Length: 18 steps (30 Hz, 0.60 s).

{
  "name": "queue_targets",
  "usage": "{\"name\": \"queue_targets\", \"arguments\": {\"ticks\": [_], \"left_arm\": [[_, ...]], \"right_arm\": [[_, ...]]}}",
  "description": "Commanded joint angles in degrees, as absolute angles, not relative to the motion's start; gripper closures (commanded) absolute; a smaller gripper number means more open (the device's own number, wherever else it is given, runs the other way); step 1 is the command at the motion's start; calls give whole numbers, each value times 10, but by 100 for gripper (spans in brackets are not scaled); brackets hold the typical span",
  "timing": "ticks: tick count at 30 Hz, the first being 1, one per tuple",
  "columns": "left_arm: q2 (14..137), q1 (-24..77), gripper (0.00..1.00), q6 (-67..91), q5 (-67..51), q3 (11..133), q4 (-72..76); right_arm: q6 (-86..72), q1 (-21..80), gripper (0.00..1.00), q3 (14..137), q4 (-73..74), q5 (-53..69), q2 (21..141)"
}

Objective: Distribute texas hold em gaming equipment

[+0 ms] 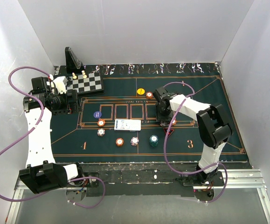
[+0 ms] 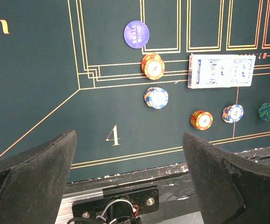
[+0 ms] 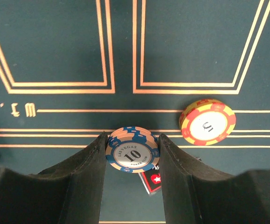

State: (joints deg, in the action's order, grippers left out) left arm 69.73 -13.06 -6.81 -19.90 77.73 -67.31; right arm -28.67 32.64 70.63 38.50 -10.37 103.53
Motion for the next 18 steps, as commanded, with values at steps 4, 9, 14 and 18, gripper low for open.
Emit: {"name": "queue_targets", "arguments": {"ticks": [4,9,14,18], "left_arm": [[680,-135,2,-76,-194,781,-672],[681,-134,2,-76,-194,780,-672],[679,-135,2,-78,-194,780,-673],[679,-135,2,-78,-198,775,-673]], "right_arm": [[-280,323,63,751,381,-151,1065],[-279,323,60,756,381,-157,1078],[-281,323,45,747,381,-157,1073],[-282,323,32,744,381,-159,1064]]}}
